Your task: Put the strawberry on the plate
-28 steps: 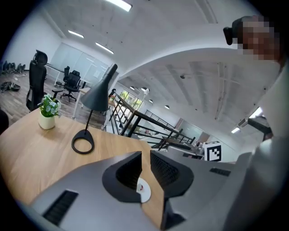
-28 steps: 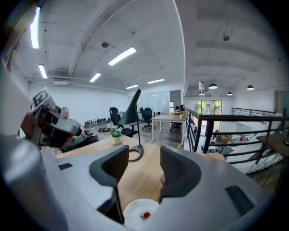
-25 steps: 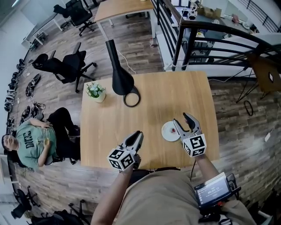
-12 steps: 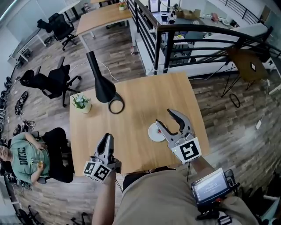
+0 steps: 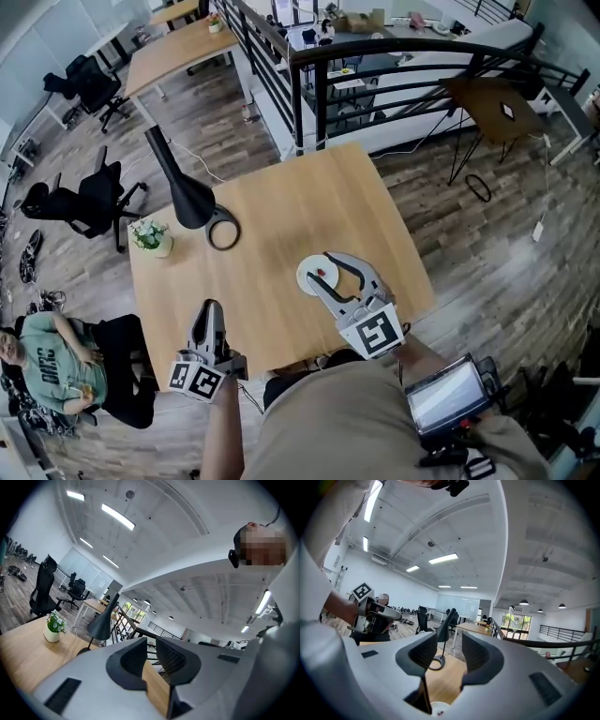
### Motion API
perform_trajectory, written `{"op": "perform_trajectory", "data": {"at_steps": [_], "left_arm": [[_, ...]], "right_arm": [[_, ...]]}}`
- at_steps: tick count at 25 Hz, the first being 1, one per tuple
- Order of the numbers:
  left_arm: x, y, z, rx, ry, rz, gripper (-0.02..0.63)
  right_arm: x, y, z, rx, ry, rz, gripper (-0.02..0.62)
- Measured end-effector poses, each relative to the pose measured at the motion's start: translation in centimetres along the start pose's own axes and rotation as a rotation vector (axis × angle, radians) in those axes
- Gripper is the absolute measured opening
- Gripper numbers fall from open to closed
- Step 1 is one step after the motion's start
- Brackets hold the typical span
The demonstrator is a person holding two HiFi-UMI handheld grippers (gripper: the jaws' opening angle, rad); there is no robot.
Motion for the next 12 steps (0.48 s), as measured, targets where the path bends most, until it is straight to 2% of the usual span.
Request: {"op": "perform_trajectory", "data": {"at_steps": [1,8,12], "left_arm": [[0.07,0.06,0.10,-0.004,0.002,0.003,0.043],[0.58,0.50,0.53,-0.014,0.020,0.030,0.043],[0.13,0.83,0.57,-0.017,0.045,0.021,0.043]], "right_arm": [[-0.19,0.15,0.09,-0.016,-0.003,0.005,0.164],[-1.04,0.54,0.59,-0.014,-0.026,0.011,0.147],[-1.13,0.19,0.52,-0.017,-0.038,0.013,0.146]]}}
Point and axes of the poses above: the fingertips, and each gripper's own axes: y backward along the fingers, x to its right, z out of its underside, the point moved 9 cm from there along y, backward along the fingers, and after that the axes turned 9 degrees about -z, right-handed, at the moved point
